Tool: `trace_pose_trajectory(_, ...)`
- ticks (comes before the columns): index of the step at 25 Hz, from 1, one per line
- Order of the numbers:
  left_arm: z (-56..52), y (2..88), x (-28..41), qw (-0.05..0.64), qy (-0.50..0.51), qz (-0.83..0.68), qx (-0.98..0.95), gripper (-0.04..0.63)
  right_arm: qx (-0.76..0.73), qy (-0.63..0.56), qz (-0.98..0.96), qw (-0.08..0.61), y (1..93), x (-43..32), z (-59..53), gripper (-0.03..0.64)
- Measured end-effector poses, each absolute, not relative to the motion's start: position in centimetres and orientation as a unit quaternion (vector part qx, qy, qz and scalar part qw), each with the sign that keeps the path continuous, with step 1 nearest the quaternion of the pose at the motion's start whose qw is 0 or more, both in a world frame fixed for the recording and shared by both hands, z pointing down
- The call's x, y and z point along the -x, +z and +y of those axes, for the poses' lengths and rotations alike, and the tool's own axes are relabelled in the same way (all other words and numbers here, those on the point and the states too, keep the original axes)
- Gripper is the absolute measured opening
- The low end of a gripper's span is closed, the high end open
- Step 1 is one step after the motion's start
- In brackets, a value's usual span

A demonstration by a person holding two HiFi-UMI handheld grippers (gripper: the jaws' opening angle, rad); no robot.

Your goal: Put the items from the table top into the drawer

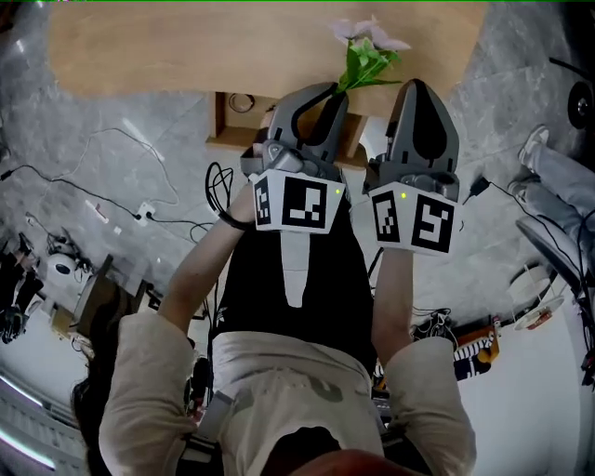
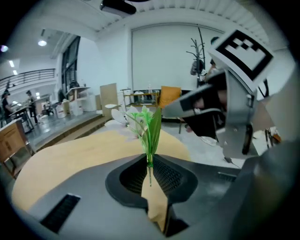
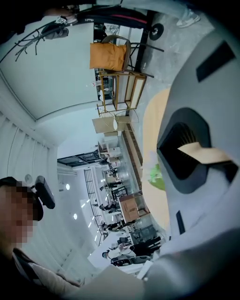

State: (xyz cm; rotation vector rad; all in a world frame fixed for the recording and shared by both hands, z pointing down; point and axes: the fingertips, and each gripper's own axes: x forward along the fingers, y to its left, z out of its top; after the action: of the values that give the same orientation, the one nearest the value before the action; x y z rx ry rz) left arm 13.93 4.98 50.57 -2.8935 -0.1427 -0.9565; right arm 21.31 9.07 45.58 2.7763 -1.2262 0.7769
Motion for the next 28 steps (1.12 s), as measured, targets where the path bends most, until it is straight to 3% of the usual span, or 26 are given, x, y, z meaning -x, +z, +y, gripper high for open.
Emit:
trace_pose_trajectory(14, 13.3, 64.4, -1.1, 0.217, -0.383, -0.37, 0.818, 0.049, -0.896, 0.29, -0.336, 0.029, 49.1, -10.5, 15.8, 0.005)
trace_pose_trajectory(28, 12.6, 69.4, 2.5, 0.178, -0.461, -0.474, 0.729, 0.049, -0.893, 0.295, -0.34, 0.017, 48.9, -5.8, 14.2, 0.005)
